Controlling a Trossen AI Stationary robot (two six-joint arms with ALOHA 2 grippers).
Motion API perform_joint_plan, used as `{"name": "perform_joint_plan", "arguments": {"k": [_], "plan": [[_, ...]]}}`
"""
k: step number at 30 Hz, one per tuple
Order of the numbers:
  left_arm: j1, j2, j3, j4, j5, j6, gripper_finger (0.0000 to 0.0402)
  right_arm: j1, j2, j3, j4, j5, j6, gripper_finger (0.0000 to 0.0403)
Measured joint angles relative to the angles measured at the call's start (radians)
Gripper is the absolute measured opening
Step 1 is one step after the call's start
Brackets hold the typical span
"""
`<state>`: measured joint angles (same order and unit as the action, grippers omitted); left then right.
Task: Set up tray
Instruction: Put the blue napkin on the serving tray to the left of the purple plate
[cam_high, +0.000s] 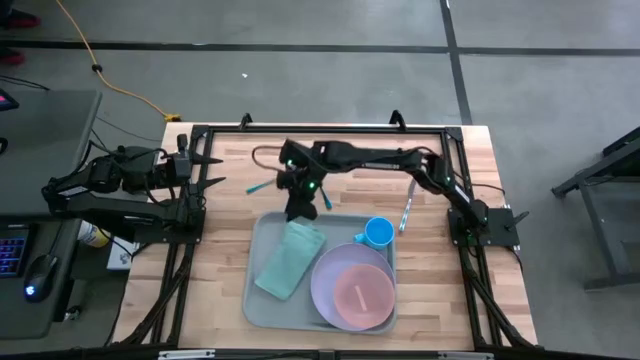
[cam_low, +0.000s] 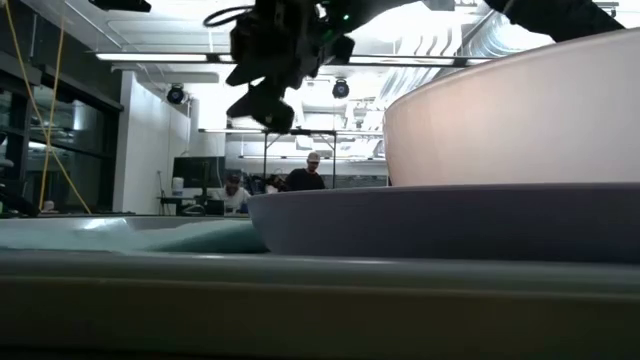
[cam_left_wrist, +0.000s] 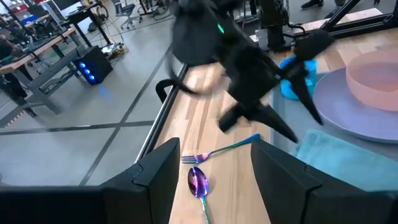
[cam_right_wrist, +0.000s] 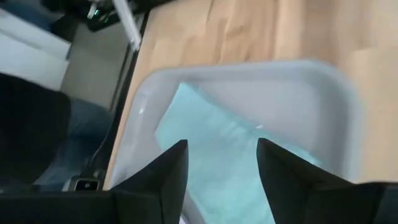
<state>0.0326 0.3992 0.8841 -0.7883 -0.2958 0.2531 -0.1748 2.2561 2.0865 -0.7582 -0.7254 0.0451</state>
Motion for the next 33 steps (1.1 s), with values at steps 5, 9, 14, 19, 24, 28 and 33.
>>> {"name": "perform_joint_plan", "arguments": {"k": [5, 9, 14, 19, 24, 28, 33], "plan": [[0.0, 0.0, 0.0, 0.0, 0.0, -0.006, 0.0227, 0.028, -0.057, 0.0, 0.024, 0.112, 0.079, 0.0139], [0.0, 0.004, 0.0, 0.0, 0.0, -0.022, 0.0227, 0.099, -0.087, 0.001, 0.026, 0.232, 0.131, 0.0062], [0.0, 0.005, 0.0, 0.009, 0.0, -0.023, 0.0227, 0.162, -0.089, 0.001, 0.02, 0.381, 0.279, 0.0014], [0.0, 0.009, 0.0, 0.06, 0.0, -0.023, 0.0227, 0.22, -0.087, -0.023, 0.0, 0.55, 0.402, 0.0003], [0.0, 0.017, 0.0, 0.115, -0.001, -0.013, 0.0227, 0.263, -0.085, -0.124, 0.086, 0.583, 0.514, 0.0001], [0.0, 0.028, 0.0, 0.147, -0.001, 0.003, 0.0227, 0.281, -0.085, -0.22, 0.189, 0.607, 0.633, 0.0], [0.0, 0.045, 0.0, 0.166, -0.001, 0.004, 0.0227, 0.271, -0.083, -0.317, 0.255, 0.639, 0.759, 0.0]]}}
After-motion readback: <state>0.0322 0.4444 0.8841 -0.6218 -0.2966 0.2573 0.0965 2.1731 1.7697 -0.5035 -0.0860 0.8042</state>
